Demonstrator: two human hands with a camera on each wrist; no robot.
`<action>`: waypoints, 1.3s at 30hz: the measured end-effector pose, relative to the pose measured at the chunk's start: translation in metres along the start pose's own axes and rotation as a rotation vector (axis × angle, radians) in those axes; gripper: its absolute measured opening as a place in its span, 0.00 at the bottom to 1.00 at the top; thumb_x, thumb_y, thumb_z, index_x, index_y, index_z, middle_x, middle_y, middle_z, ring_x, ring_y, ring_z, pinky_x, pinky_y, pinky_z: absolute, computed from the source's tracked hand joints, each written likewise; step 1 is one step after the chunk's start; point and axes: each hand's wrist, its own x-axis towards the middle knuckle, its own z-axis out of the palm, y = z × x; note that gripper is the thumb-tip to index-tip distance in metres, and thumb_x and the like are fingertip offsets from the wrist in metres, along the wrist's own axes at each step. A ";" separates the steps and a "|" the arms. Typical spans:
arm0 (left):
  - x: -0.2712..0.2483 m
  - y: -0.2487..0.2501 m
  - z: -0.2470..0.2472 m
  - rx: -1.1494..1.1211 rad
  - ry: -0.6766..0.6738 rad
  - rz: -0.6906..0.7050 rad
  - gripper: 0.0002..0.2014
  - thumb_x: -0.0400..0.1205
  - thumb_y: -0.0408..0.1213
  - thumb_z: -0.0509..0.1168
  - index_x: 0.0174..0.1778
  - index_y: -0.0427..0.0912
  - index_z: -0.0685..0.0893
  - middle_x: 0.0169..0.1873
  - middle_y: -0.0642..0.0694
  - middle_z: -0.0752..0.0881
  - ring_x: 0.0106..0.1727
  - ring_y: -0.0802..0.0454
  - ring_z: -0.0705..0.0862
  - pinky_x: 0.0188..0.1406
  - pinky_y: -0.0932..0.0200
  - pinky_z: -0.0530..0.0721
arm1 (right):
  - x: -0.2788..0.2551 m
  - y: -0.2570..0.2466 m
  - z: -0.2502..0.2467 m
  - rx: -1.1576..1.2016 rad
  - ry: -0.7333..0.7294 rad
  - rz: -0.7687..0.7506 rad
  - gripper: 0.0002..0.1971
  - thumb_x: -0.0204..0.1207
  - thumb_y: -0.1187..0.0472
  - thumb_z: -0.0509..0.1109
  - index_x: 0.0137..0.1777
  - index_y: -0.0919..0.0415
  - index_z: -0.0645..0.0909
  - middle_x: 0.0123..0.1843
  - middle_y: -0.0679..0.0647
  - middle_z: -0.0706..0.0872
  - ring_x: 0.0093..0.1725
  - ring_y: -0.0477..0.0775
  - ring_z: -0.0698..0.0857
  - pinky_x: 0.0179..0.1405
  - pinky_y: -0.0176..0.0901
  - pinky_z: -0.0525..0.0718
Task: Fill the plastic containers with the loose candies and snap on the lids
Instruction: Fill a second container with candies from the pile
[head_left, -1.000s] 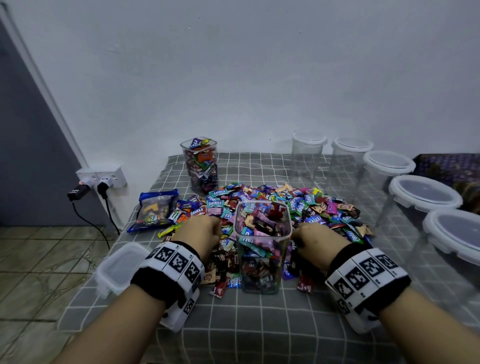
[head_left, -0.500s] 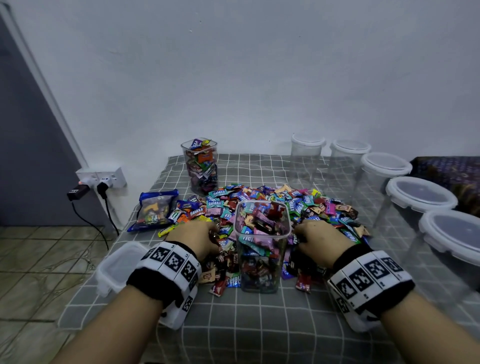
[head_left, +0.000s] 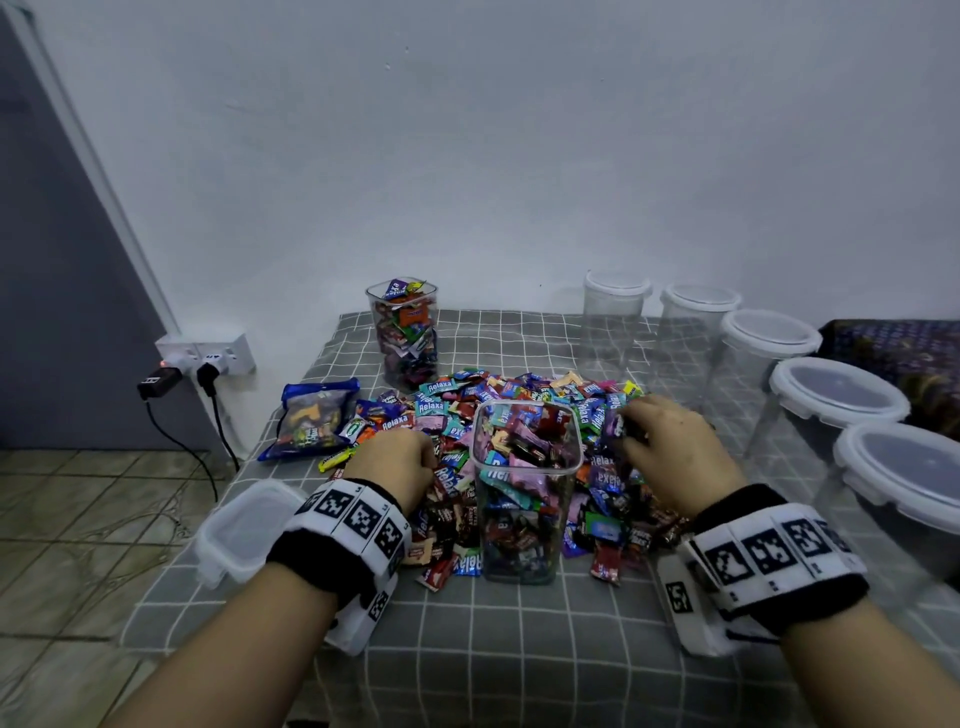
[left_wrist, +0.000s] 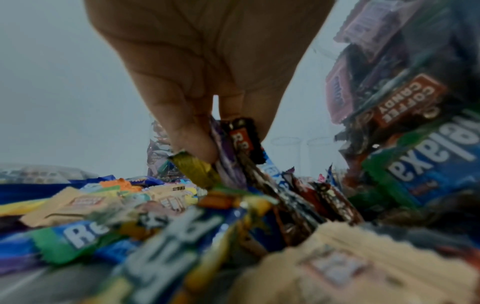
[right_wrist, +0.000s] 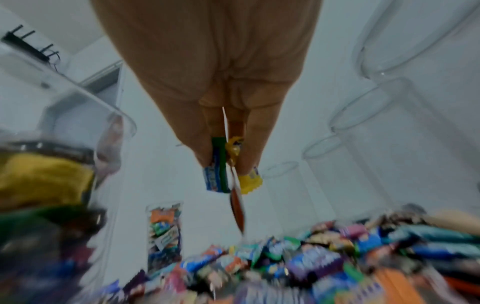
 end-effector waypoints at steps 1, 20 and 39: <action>0.000 0.000 -0.001 -0.017 0.026 -0.001 0.06 0.80 0.34 0.64 0.48 0.46 0.85 0.52 0.47 0.85 0.56 0.48 0.82 0.54 0.56 0.79 | 0.001 -0.001 -0.006 0.028 0.044 -0.011 0.12 0.77 0.65 0.67 0.59 0.66 0.83 0.54 0.59 0.83 0.56 0.61 0.81 0.51 0.44 0.72; -0.007 -0.002 -0.006 -0.191 0.245 0.014 0.06 0.80 0.36 0.64 0.50 0.45 0.85 0.53 0.45 0.83 0.56 0.47 0.81 0.57 0.55 0.76 | -0.005 -0.078 -0.034 0.494 0.056 -0.233 0.15 0.72 0.64 0.72 0.59 0.58 0.85 0.50 0.49 0.84 0.54 0.51 0.82 0.58 0.47 0.78; -0.021 0.006 -0.021 -0.348 0.441 0.064 0.04 0.78 0.34 0.66 0.45 0.42 0.86 0.45 0.47 0.83 0.48 0.49 0.80 0.47 0.58 0.74 | -0.023 -0.041 0.002 0.794 -0.385 0.017 0.58 0.62 0.52 0.83 0.82 0.46 0.43 0.71 0.27 0.66 0.73 0.34 0.67 0.71 0.23 0.65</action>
